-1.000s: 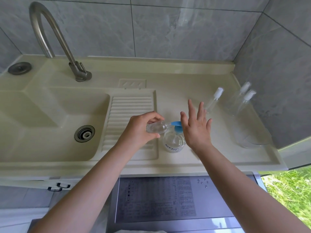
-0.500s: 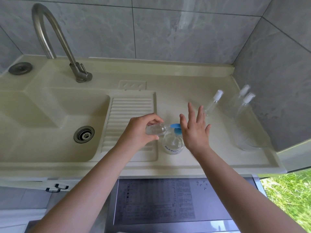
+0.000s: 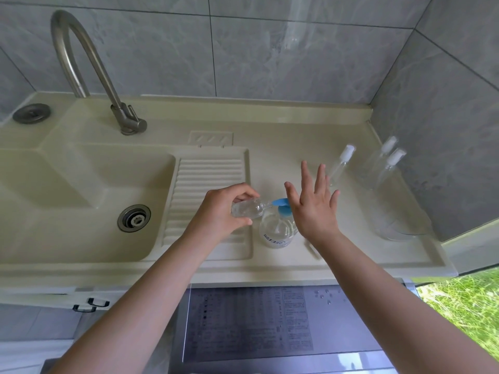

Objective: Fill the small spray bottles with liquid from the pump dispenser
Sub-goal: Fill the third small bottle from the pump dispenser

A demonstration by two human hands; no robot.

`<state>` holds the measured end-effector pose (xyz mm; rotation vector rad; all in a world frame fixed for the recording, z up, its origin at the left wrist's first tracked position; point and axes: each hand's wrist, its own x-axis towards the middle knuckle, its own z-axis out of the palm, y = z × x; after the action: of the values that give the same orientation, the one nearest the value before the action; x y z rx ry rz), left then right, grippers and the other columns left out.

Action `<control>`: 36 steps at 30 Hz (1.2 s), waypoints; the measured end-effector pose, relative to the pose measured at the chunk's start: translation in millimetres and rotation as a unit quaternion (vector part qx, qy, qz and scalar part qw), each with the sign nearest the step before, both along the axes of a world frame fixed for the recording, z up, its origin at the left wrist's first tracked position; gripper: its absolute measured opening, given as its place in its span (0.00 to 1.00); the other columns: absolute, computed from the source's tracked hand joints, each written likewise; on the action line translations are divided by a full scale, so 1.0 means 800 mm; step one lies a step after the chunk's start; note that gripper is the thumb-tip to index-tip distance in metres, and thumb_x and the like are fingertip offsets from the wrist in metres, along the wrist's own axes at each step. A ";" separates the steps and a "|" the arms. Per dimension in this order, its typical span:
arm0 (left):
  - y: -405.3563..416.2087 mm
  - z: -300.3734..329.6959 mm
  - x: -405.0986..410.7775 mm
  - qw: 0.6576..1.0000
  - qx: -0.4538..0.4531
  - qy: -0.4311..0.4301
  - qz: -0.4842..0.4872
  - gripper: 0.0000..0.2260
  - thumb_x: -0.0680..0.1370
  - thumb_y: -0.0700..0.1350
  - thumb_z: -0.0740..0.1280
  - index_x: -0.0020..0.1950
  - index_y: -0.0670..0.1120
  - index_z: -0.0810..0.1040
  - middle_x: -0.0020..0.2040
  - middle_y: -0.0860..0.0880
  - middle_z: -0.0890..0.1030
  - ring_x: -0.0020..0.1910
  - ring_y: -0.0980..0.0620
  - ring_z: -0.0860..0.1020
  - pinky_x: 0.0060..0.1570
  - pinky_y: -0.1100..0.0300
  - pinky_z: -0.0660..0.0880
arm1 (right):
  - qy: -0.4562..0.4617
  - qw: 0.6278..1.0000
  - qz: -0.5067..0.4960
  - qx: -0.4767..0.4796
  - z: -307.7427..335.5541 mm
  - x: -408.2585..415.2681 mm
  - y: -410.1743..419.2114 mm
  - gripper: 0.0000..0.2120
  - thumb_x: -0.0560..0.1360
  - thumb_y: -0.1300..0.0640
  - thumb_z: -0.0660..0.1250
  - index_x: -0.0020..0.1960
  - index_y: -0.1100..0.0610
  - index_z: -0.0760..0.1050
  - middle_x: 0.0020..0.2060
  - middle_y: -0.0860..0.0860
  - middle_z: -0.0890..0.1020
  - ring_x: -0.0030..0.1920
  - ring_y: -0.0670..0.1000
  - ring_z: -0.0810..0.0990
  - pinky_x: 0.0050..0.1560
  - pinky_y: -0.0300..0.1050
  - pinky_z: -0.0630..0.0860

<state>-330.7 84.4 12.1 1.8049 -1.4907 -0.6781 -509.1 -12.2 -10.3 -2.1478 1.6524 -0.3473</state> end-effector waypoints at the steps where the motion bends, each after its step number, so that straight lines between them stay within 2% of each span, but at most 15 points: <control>1: 0.000 0.001 0.000 1.000 0.001 -0.001 -0.001 0.23 0.63 0.36 0.81 0.54 0.52 0.82 0.48 0.58 0.83 0.49 0.70 0.76 0.48 0.82 0.65 | -0.009 1.000 0.000 0.007 0.002 -0.002 -0.001 0.32 0.82 0.38 0.48 0.81 0.44 0.39 0.80 0.56 0.38 0.81 0.59 0.42 0.77 0.64 0.40; 4: 0.000 0.001 -0.001 1.000 0.003 -0.003 -0.001 0.23 0.63 0.36 0.81 0.54 0.52 0.82 0.48 0.58 0.83 0.49 0.68 0.77 0.48 0.83 0.64 | -0.042 0.999 -0.008 0.033 0.007 -0.006 -0.004 0.34 0.81 0.36 0.50 0.81 0.44 0.39 0.80 0.55 0.37 0.81 0.59 0.43 0.76 0.64 0.38; 11: -0.002 0.002 -0.003 1.000 0.002 -0.001 0.003 0.23 0.63 0.37 0.81 0.54 0.52 0.82 0.47 0.59 0.83 0.48 0.69 0.76 0.48 0.82 0.65 | 0.033 0.999 -0.010 0.004 0.000 0.000 0.000 0.30 0.83 0.39 0.46 0.81 0.42 0.38 0.81 0.55 0.39 0.81 0.58 0.43 0.76 0.68 0.40; 15: -0.002 0.001 -0.006 1.000 0.002 0.000 -0.002 0.22 0.63 0.37 0.81 0.54 0.52 0.82 0.47 0.59 0.83 0.48 0.65 0.78 0.48 0.82 0.65 | -0.030 0.999 -0.022 0.016 -0.001 -0.002 0.003 0.31 0.83 0.40 0.49 0.81 0.43 0.39 0.81 0.55 0.40 0.81 0.58 0.44 0.76 0.67 0.40; 17: -0.002 -0.001 -0.007 1.000 0.000 -0.001 -0.004 0.23 0.63 0.37 0.81 0.54 0.53 0.82 0.47 0.59 0.83 0.49 0.67 0.78 0.48 0.82 0.65 | -0.045 0.999 -0.017 0.018 -0.003 -0.002 -0.001 0.31 0.83 0.39 0.49 0.81 0.43 0.41 0.81 0.55 0.40 0.81 0.58 0.44 0.76 0.66 0.40; 19: -0.002 -0.003 -0.006 1.000 -0.003 0.005 -0.004 0.23 0.63 0.37 0.81 0.54 0.53 0.82 0.47 0.59 0.83 0.49 0.69 0.77 0.49 0.81 0.65 | -0.015 1.000 0.005 0.009 -0.009 -0.005 -0.007 0.32 0.80 0.34 0.42 0.81 0.43 0.45 0.81 0.54 0.40 0.81 0.59 0.42 0.75 0.68 0.40; 21: -0.001 -0.004 -0.005 1.000 -0.002 0.009 0.000 0.23 0.63 0.37 0.81 0.54 0.52 0.82 0.47 0.59 0.83 0.49 0.69 0.77 0.49 0.81 0.66 | 0.023 0.999 0.029 0.006 -0.014 -0.007 -0.009 0.42 0.71 0.30 0.32 0.81 0.45 0.50 0.81 0.53 0.39 0.80 0.60 0.41 0.74 0.70 0.41; 22: -0.001 -0.004 -0.003 1.000 -0.002 0.008 0.002 0.23 0.63 0.37 0.81 0.54 0.52 0.82 0.47 0.59 0.83 0.49 0.67 0.77 0.49 0.81 0.66 | 0.037 0.999 0.030 0.008 -0.015 -0.007 -0.010 0.43 0.70 0.31 0.31 0.81 0.46 0.50 0.81 0.53 0.39 0.80 0.61 0.40 0.74 0.70 0.41; 25: -0.001 -0.007 0.000 1.000 -0.003 0.006 0.001 0.23 0.63 0.37 0.81 0.54 0.52 0.82 0.48 0.58 0.84 0.51 0.64 0.79 0.50 0.80 0.66 | 0.020 1.000 0.004 0.017 -0.012 0.000 -0.004 0.31 0.80 0.38 0.39 0.82 0.43 0.44 0.81 0.55 0.40 0.81 0.59 0.42 0.77 0.65 0.42; 28: -0.003 -0.006 0.000 1.000 -0.004 0.008 -0.003 0.23 0.63 0.36 0.81 0.54 0.52 0.82 0.48 0.58 0.84 0.50 0.68 0.78 0.50 0.81 0.66 | 0.032 0.999 0.020 0.011 -0.012 0.001 -0.002 0.37 0.75 0.34 0.33 0.81 0.44 0.48 0.81 0.53 0.40 0.81 0.59 0.41 0.77 0.67 0.43; 29: -0.003 -0.005 0.000 1.000 -0.005 0.009 -0.003 0.23 0.63 0.36 0.81 0.54 0.51 0.82 0.48 0.58 0.84 0.49 0.70 0.77 0.50 0.81 0.65 | 0.023 0.999 0.019 0.015 -0.012 0.000 -0.003 0.37 0.75 0.33 0.34 0.81 0.44 0.48 0.81 0.53 0.40 0.81 0.59 0.41 0.77 0.67 0.42; 31: -0.003 -0.004 0.000 1.000 -0.006 0.010 -0.003 0.23 0.63 0.36 0.81 0.54 0.51 0.82 0.48 0.58 0.83 0.47 0.72 0.76 0.50 0.82 0.65 | -0.017 1.000 0.002 0.019 -0.007 0.000 -0.003 0.31 0.81 0.37 0.44 0.81 0.43 0.44 0.81 0.54 0.40 0.81 0.59 0.43 0.76 0.65 0.40; 33: -0.001 -0.004 0.001 1.000 -0.006 0.014 -0.003 0.23 0.63 0.36 0.81 0.54 0.51 0.82 0.48 0.59 0.83 0.47 0.74 0.76 0.49 0.82 0.65 | -0.056 0.998 -0.005 0.025 0.003 0.001 -0.004 0.31 0.83 0.40 0.50 0.81 0.42 0.43 0.81 0.55 0.39 0.81 0.59 0.45 0.76 0.65 0.39; 34: -0.001 -0.004 0.002 1.000 -0.007 0.016 -0.003 0.23 0.63 0.36 0.81 0.54 0.51 0.82 0.48 0.59 0.83 0.48 0.74 0.76 0.49 0.82 0.65 | -0.058 0.998 -0.005 0.027 0.005 0.001 -0.004 0.31 0.83 0.40 0.50 0.82 0.42 0.43 0.81 0.55 0.39 0.81 0.59 0.45 0.76 0.65 0.39; 36: 0.000 -0.005 0.003 1.000 -0.009 0.014 -0.002 0.23 0.63 0.36 0.81 0.54 0.51 0.82 0.48 0.58 0.83 0.49 0.71 0.77 0.50 0.82 0.65 | -0.003 1.000 0.007 0.029 0.000 -0.002 -0.005 0.30 0.81 0.39 0.44 0.81 0.42 0.43 0.81 0.55 0.38 0.81 0.60 0.45 0.76 0.66 0.41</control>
<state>-328.5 84.4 7.8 1.7715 -1.4786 -0.6874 -510.5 -16.0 -10.2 -2.1132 1.6230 -0.2968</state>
